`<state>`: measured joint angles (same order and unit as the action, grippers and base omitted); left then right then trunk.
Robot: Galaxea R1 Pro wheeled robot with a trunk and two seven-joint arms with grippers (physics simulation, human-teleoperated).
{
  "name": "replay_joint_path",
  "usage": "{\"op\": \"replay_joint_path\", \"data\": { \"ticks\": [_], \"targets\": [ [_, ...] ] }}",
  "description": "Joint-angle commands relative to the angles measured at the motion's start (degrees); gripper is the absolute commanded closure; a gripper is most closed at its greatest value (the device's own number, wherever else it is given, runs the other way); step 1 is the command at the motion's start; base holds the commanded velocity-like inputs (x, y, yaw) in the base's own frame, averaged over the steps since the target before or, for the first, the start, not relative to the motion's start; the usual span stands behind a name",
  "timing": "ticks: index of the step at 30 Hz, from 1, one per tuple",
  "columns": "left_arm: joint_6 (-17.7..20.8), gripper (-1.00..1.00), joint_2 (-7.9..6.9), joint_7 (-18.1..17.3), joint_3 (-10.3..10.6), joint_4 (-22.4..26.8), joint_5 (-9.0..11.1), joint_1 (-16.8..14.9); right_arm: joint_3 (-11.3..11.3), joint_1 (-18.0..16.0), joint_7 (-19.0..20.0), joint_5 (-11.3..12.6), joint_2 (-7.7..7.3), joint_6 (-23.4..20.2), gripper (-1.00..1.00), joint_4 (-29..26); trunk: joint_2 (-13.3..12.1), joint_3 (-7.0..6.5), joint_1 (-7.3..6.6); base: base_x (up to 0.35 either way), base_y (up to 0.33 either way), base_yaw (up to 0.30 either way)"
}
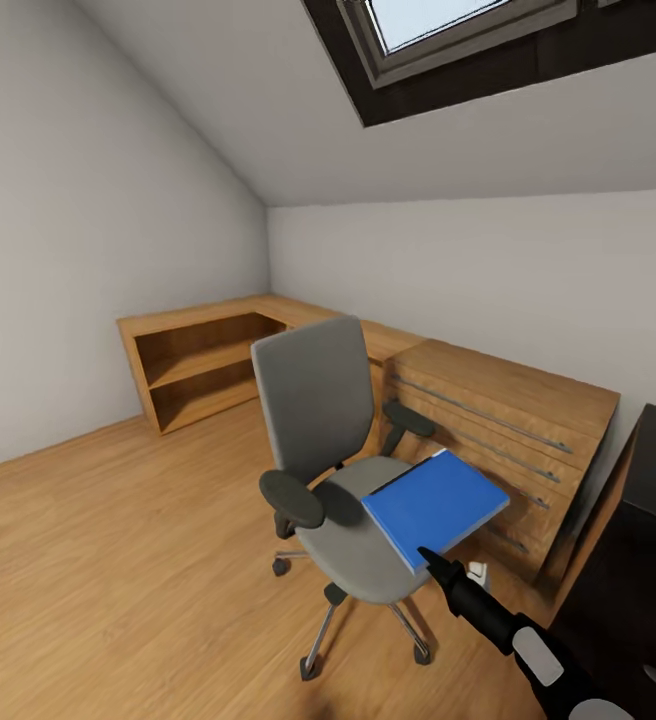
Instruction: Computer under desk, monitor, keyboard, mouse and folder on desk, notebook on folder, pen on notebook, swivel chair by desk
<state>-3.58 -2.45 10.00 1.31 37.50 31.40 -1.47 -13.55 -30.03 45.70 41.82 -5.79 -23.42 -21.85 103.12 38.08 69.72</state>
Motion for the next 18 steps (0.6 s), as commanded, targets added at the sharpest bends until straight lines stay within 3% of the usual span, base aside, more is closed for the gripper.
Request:
{"op": "replay_joint_path", "data": {
  "ticks": [1,6,11,15,18],
  "targets": [
    [-0.2,-1.00,-0.02,0.2,0.2,0.0,0.5,0.0,-0.1,0.0,0.1,0.2,0.01,-0.5,1.00,-0.2,-0.4,-0.13,-0.23,0.000,0.000,0.000],
    [-0.7,-1.00,-0.08,0.1,0.1,-1.3,0.5,0.0,0.3,0.0,0.0,-0.1,0.00,-0.7,1.00,-1.8,-2.4,-1.03,-1.33,0.000,0.000,0.000],
    [-7.1,-1.00,0.13,-0.1,0.2,-3.8,0.5,0.0,2.8,0.0,-0.1,-2.3,-0.23,-1.2,1.00,-3.4,-4.4,-1.92,-2.43,0.000,0.000,0.000],
    [-11.5,-1.00,0.16,-0.8,0.2,-4.9,0.5,0.0,3.4,0.0,-0.1,-2.9,-0.48,-5.7,1.00,-6.0,-6.0,-2.64,-3.31,0.000,0.000,0.000],
    [-12.5,-1.00,0.21,-1.1,0.2,-5.1,0.5,0.0,3.5,0.0,-0.1,-3.1,-0.62,-7.9,1.00,-7.8,-7.2,-3.18,-3.97,0.000,0.000,0.000]
  ]
}}
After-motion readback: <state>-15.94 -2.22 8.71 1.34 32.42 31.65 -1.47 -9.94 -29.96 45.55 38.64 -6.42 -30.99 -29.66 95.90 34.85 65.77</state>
